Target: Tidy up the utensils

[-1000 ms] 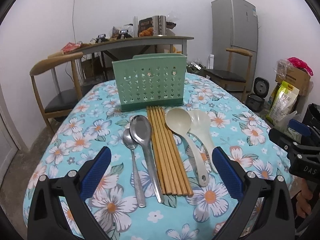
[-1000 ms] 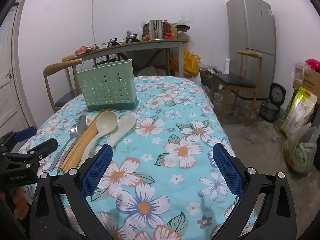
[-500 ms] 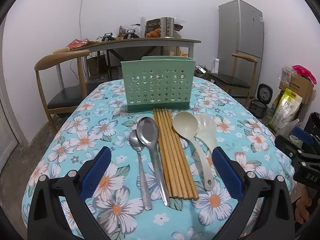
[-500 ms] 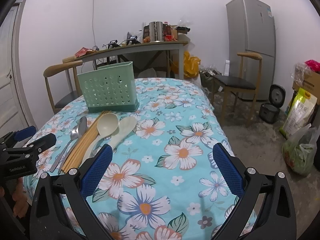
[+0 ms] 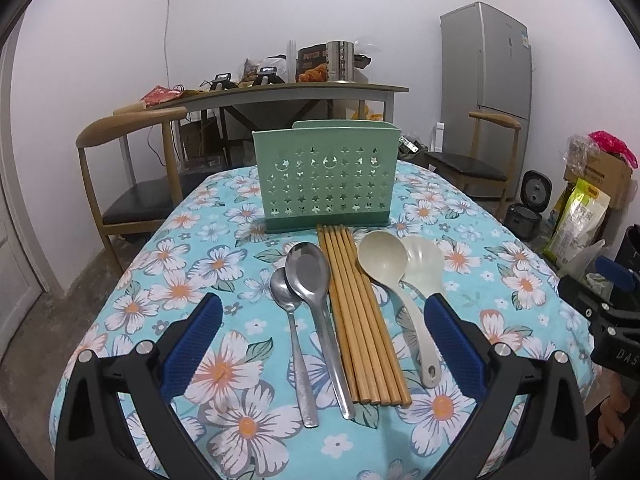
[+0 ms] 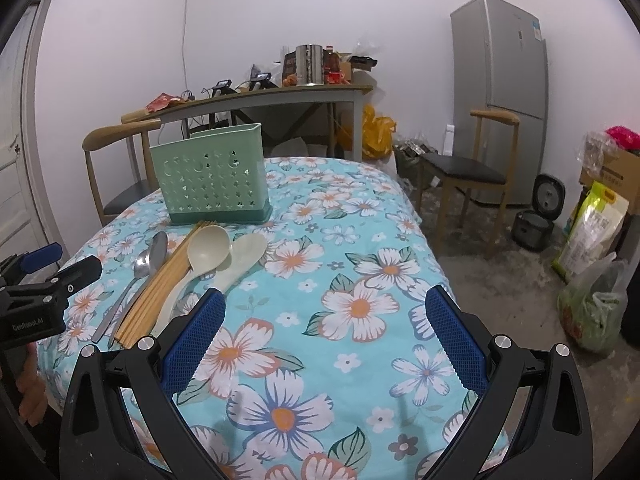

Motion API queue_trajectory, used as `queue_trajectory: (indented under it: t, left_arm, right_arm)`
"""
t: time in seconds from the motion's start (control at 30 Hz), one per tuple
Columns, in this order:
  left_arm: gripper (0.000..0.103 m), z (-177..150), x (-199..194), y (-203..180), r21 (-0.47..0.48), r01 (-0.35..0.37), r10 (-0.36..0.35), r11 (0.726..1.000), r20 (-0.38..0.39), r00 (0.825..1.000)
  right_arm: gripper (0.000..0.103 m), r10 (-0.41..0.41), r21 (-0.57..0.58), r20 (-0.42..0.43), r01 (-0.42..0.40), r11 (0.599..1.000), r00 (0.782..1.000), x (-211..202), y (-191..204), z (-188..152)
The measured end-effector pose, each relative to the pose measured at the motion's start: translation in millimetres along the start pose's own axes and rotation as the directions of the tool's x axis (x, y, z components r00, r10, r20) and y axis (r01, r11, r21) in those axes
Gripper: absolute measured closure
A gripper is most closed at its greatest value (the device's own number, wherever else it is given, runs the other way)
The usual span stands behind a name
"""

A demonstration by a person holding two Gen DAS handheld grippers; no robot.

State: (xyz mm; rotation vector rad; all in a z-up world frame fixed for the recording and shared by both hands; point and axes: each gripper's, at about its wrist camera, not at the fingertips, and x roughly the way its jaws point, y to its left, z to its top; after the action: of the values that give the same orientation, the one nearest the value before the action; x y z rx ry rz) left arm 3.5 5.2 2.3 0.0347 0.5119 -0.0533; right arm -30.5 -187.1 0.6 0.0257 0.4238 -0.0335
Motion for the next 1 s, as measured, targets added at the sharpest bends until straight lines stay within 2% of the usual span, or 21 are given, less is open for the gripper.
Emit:
queue_trajectory:
  t: [0.73,1.0]
  left_arm:
    - [0.004,-1.4,2.8,-3.1,0.006,0.033,-0.033,0.999,-0.024,0.999]
    - [0.004,-2.6,1.0,-4.4,0.017,0.031,-0.031,0.999,-0.009,0.999]
  right_arm:
    - [0.007,-0.021,0.001,-0.015,0.021,1.000,1.000,3.1,0.2,0.6]
    - [0.007,-0.015,-0.002,-0.012,0.015,1.000,1.000,1.3,2.8,0.5]
